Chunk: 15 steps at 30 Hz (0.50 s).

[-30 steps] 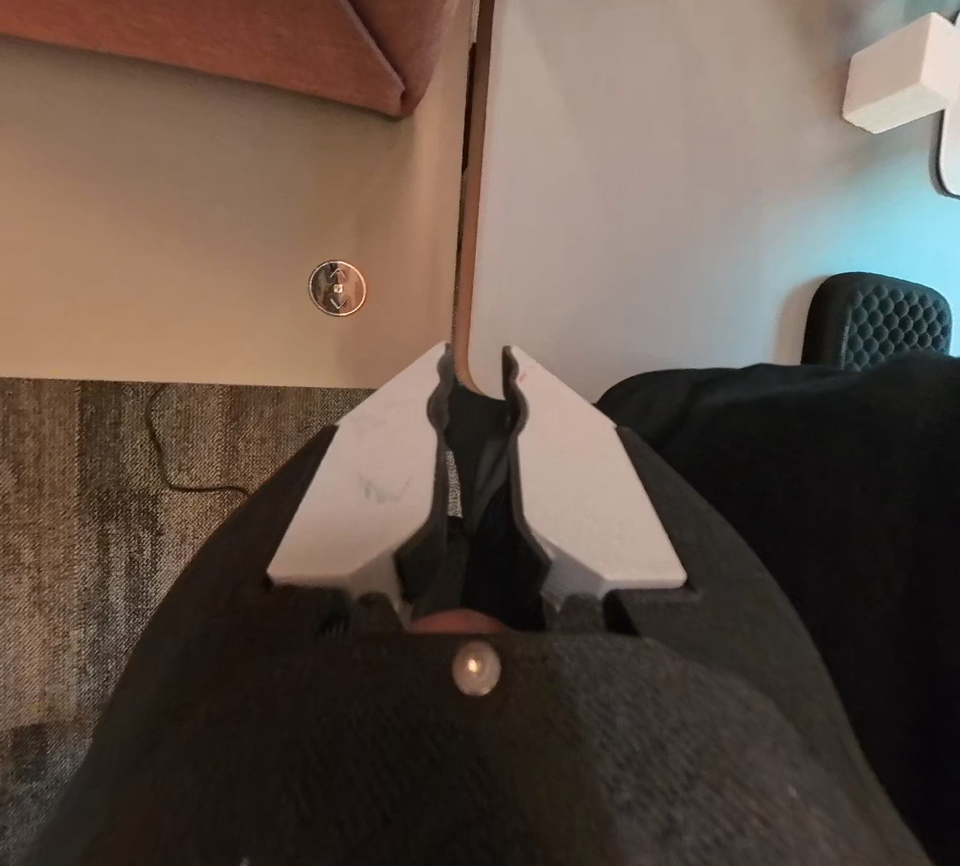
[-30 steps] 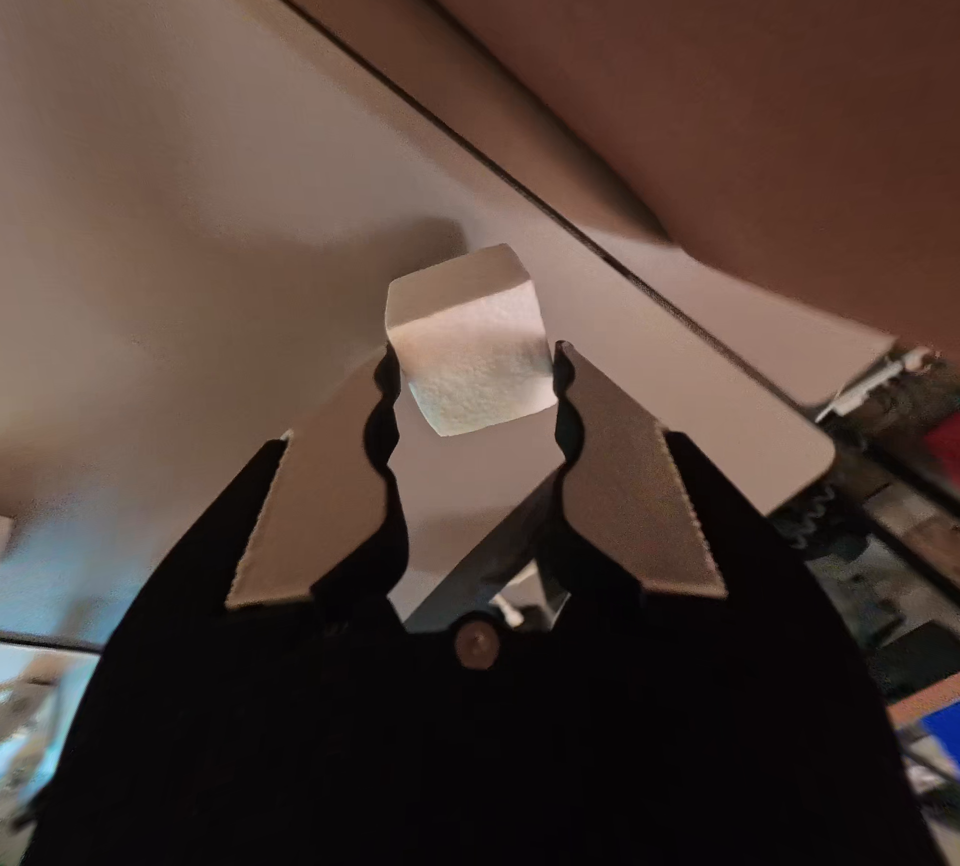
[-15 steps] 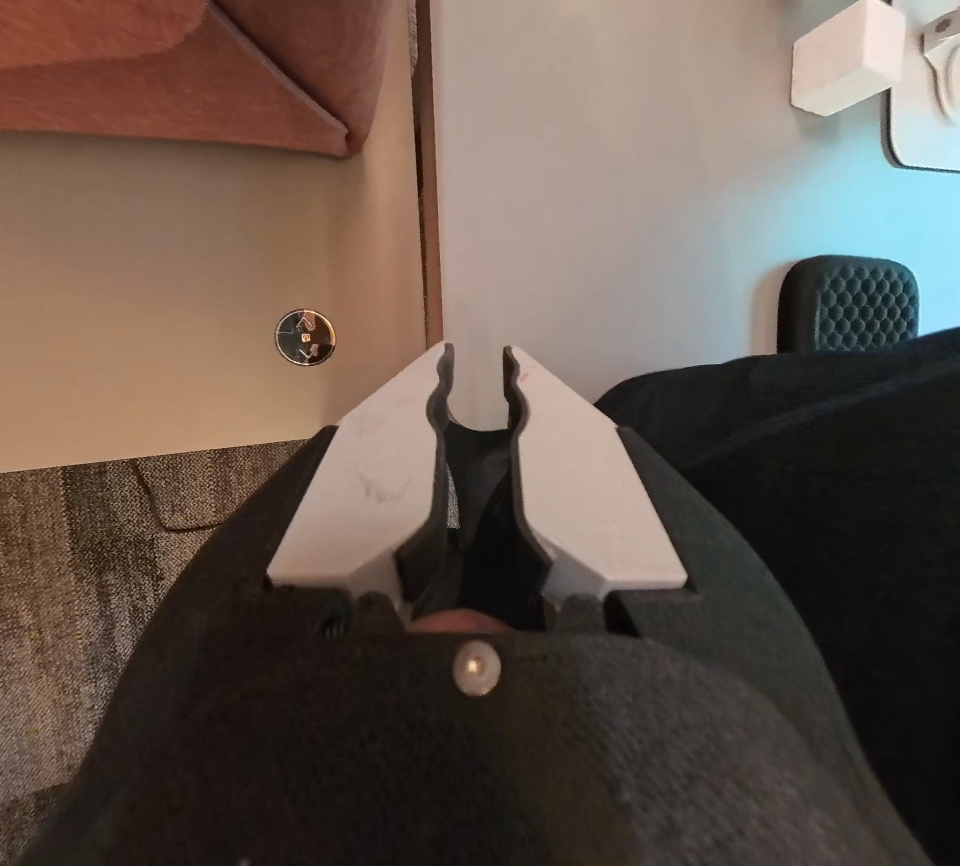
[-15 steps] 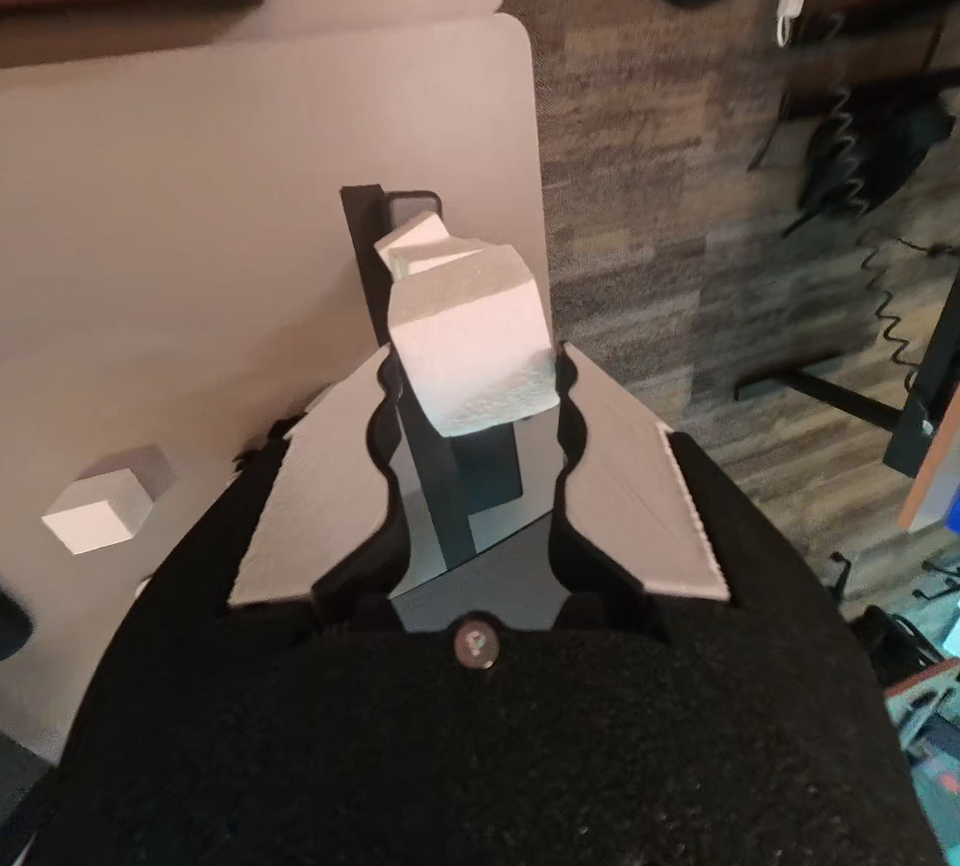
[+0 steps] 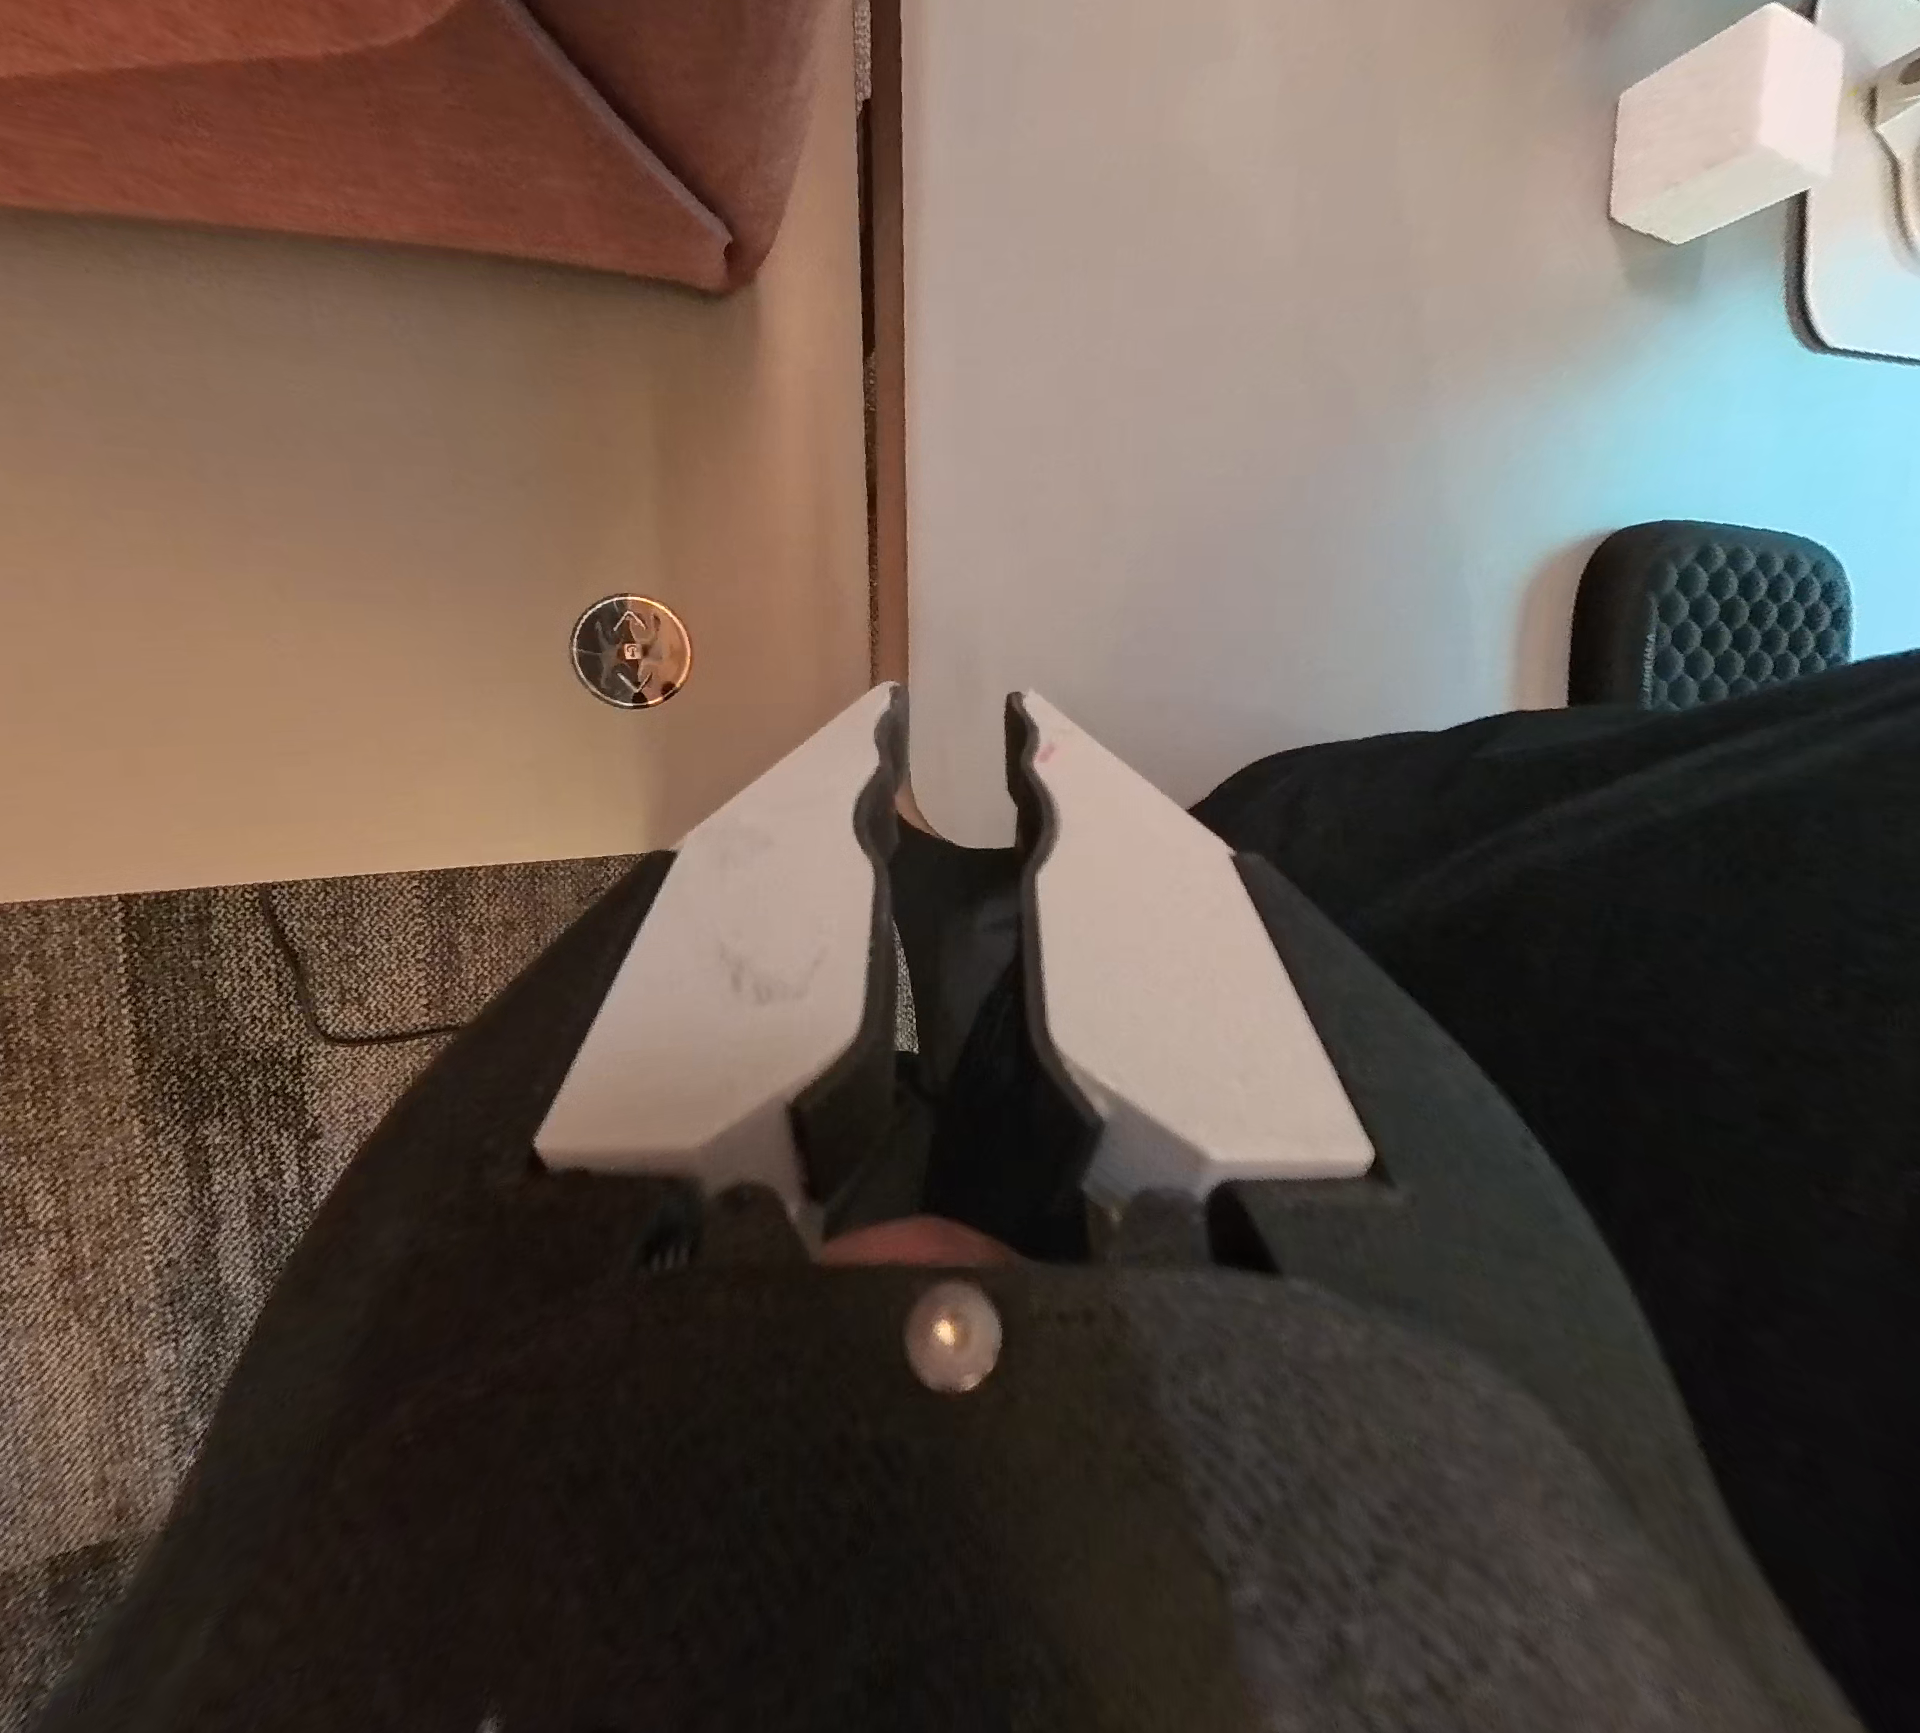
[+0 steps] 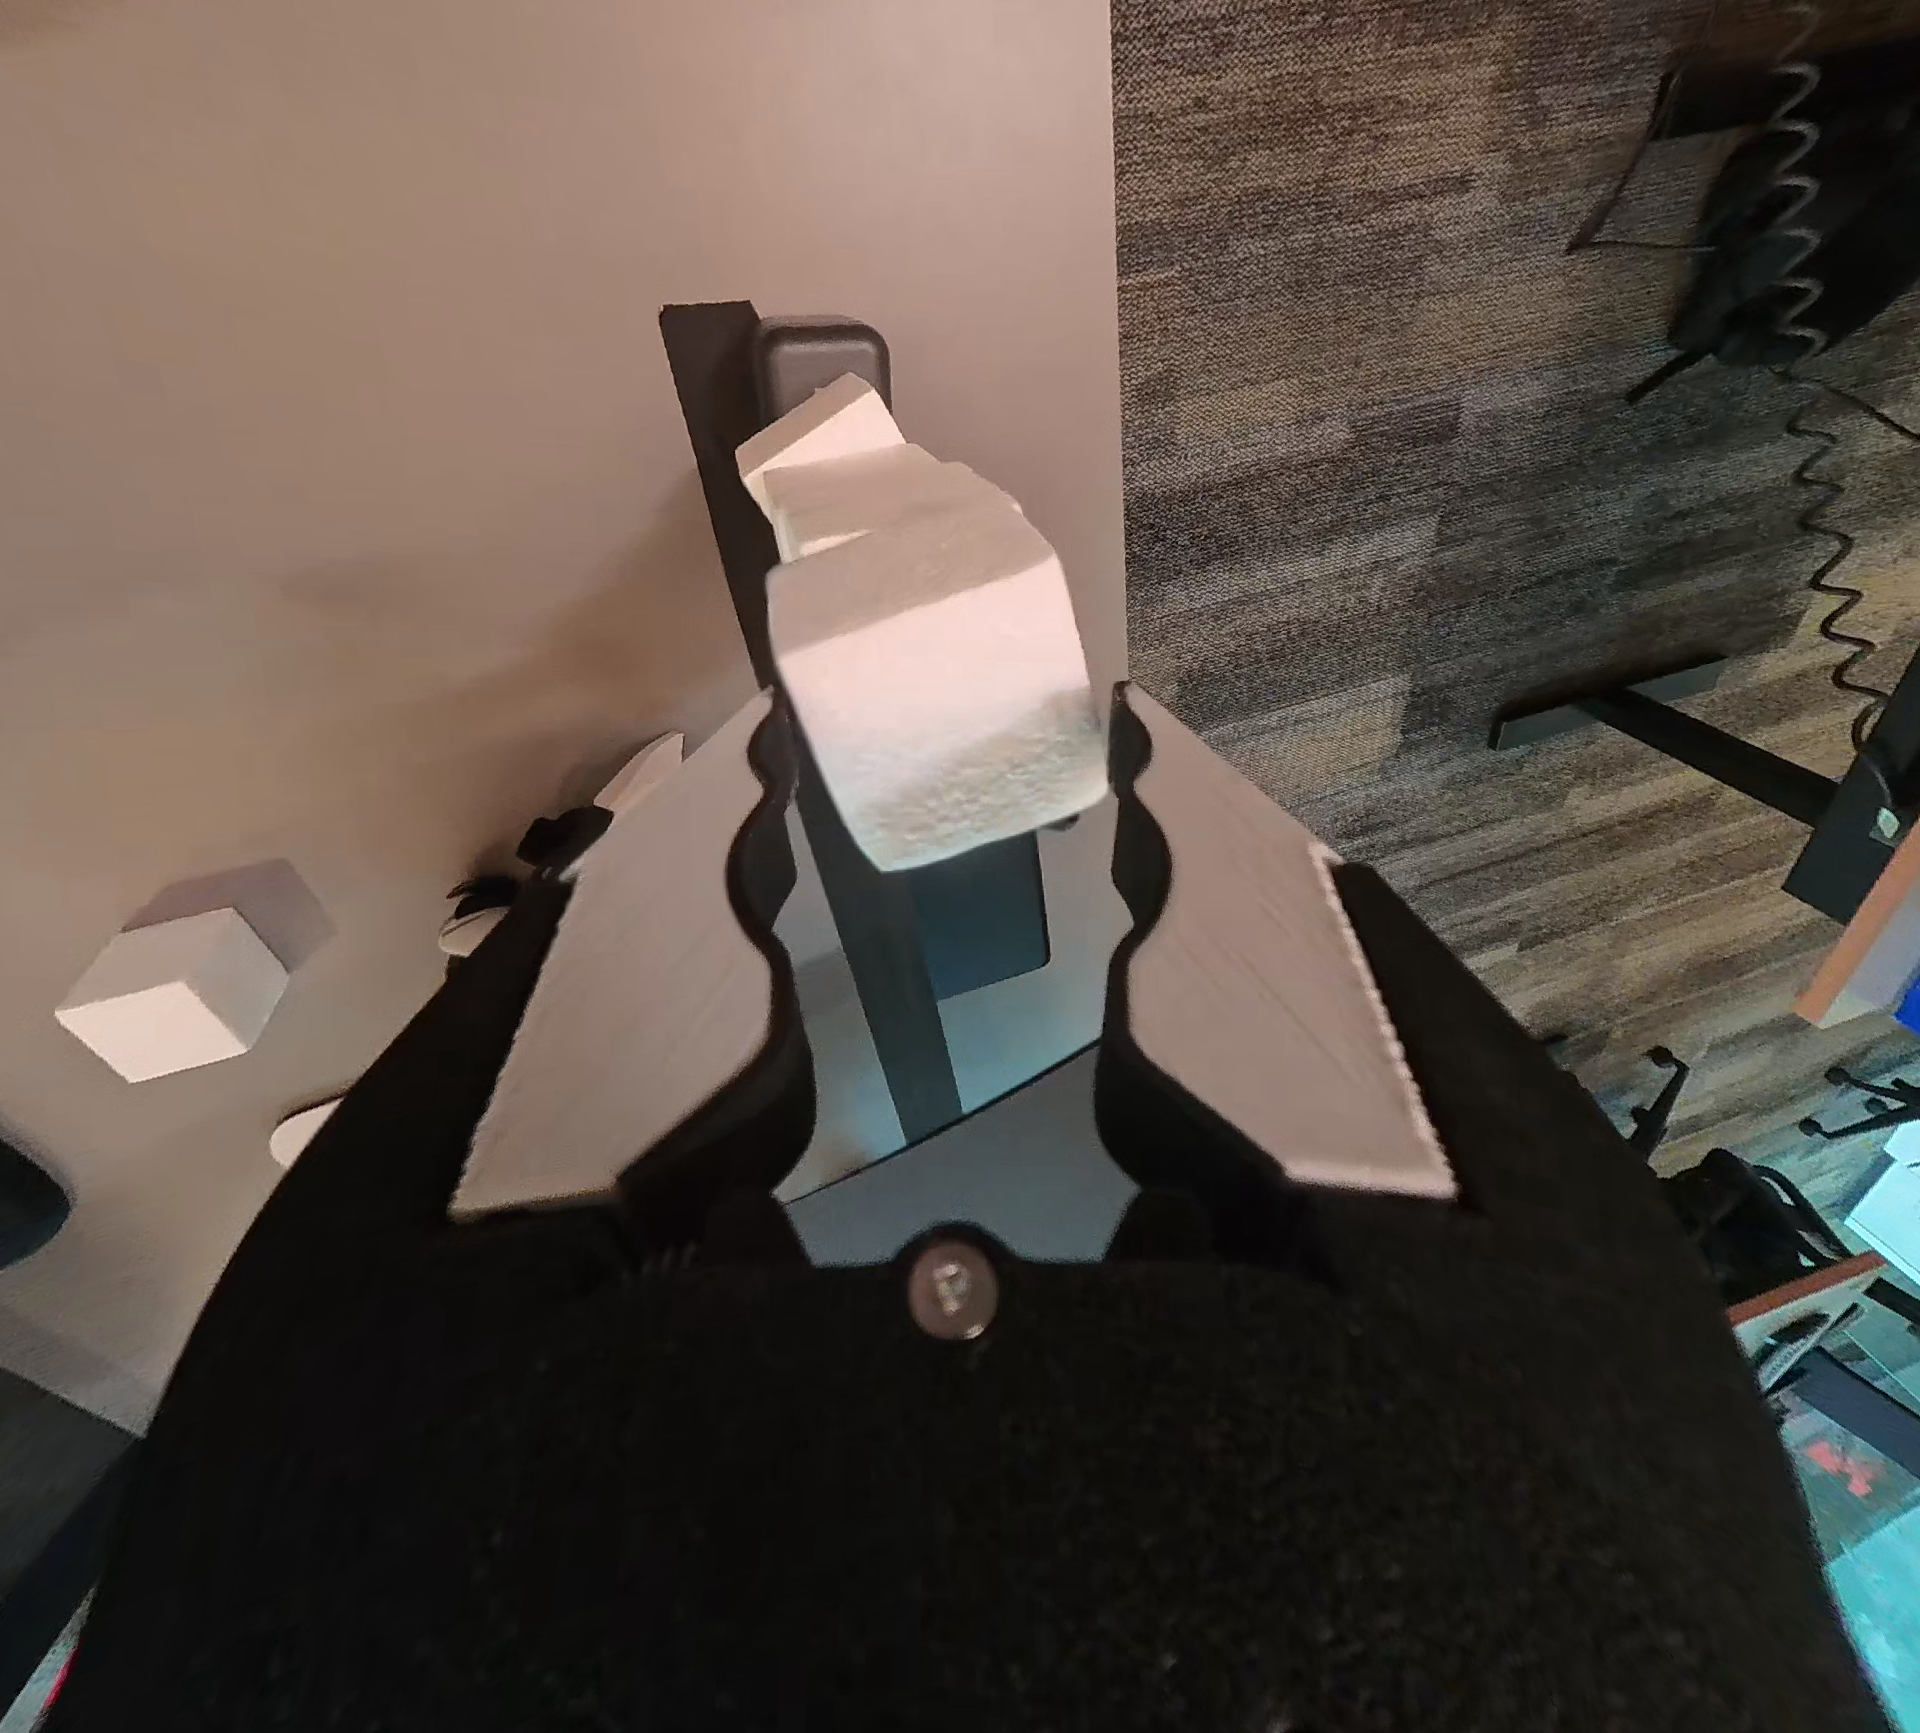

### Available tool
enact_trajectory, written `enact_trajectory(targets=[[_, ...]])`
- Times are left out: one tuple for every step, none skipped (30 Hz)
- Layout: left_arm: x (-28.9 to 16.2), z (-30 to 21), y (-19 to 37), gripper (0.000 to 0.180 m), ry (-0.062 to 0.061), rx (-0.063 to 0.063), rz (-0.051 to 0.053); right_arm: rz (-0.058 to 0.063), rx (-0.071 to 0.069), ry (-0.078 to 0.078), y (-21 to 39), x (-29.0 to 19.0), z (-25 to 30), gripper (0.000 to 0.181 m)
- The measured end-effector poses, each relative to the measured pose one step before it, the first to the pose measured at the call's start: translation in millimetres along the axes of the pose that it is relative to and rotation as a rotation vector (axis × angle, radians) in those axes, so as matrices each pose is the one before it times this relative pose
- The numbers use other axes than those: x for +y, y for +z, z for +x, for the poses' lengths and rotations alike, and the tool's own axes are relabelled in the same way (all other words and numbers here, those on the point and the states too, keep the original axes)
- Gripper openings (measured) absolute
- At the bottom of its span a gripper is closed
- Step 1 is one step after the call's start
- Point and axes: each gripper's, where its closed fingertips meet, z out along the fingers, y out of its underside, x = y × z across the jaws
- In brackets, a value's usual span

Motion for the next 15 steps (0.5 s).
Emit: enact_trajectory(targets=[[0.08,-0.39,-0.34,0.016,-0.005,0.0014,0.0014,0.001,-0.0019,0.0075,1.15,0.0,0.57,0.059],[-0.03,-0.25,-0.24,0.016,-0.0054,0.0013,0.0018,0.0019,-0.005,0.0083,0.9,0.15,0.12,0.059],[-0.07,-0.2,-0.19,0.016,-0.0027,0.0007,0.0021,0.0049,-0.0017,0.0053,0.89,-0.35,0.36,0.06],[0.08,0.05,-0.14,0.016,0.0002,0.0,0.0005,0.0063,0.0049,0.0041,0.73,-0.48,1.2,0.06],[0.1,0.27,0.08,0.016,0.0025,-0.0008,-0.0012,0.0046,0.006,0.0043,0.78,-0.23,1.2,0.06],[0.26,0.37,0.11,0.016,0.004,-0.0013,-0.0015,0.0032,0.0007,0.0008,0.57,-0.24,-0.18,0.06],[0.19,0.38,0.14,0.016,0.0036,-0.0014,-0.001,0.0049,0.0015,-0.004,0.35,-0.7,-0.65,0.06],[0.24,0.25,0.08,0.016,0.0016,-0.0008,-0.0009,0.0044,0.0062,-0.0058,-0.05,-0.79,-0.07,0.06],[0.27,0.08,-0.01,0.016,-0.0007,0.0,-0.0007,0.0028,0.0072,-0.0042,-0.36,-0.75,0.34,0.06],[0.18,0.1,-0.24,0.016,-0.0018,0.0001,0.0001,0.0037,0.0059,-0.0021,-0.81,-1.0,0.4,0.06],[0.14,-0.13,-0.29,0.016,-0.0019,-0.0006,0.0012,0.0096,0.0039,-0.0003,-1.17,-1.95,0.54,0.06],[0.12,0.03,-0.22,0.016,-0.002,-0.0003,0.0011,0.0109,-0.0015,0.0022,-0.74,-2.16,0.04,0.06],[0.15,0.24,0.05,0.016,-0.0016,0.0007,0.0001,0.0035,-0.0038,0.0034,0.3,-1.11,-0.07,0.06],[0.18,0.31,0.14,0.016,-0.0003,0.0002,-0.0006,-0.0067,-0.0025,0.001,1.28,0.61,0.08,0.06],[0.03,0.25,0.18,0.016,0.001,-0.0008,-0.0007,-0.0113,0.0009,-0.0023,1.74,1.6,0.43,0.06]])
